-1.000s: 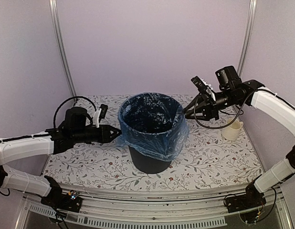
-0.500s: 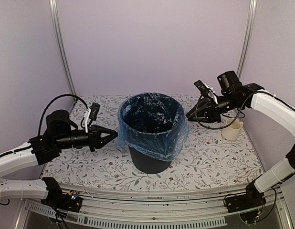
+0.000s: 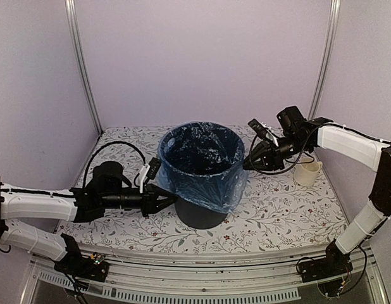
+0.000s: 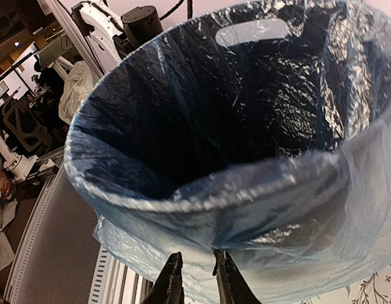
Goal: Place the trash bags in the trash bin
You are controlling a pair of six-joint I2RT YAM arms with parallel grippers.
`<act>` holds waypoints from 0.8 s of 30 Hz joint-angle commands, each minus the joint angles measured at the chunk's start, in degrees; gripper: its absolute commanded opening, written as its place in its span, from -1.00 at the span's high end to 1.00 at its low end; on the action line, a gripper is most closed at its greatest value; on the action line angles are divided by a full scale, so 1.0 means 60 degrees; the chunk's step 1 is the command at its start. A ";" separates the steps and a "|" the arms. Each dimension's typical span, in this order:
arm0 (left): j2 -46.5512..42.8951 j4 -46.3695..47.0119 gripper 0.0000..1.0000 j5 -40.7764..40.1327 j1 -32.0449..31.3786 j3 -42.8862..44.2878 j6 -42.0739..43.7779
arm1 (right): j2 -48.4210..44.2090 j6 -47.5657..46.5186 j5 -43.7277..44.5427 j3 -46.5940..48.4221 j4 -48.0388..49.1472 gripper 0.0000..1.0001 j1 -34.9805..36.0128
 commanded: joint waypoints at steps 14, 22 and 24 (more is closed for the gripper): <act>-0.2513 -0.0836 0.07 -0.0679 -0.0186 -0.1128 0.0694 | -0.0100 -0.0367 0.0061 -0.0351 -0.0372 0.64 -0.0791; -0.3496 -0.3162 -0.29 -0.3280 0.0890 0.0191 0.0595 | -0.0659 -0.0307 -0.0358 0.0103 -0.0466 0.43 -0.3068; -0.3239 -0.3780 -0.33 -0.3633 0.1527 0.0884 0.0577 | -0.0817 0.0753 0.0314 0.0296 0.0338 0.32 -0.3295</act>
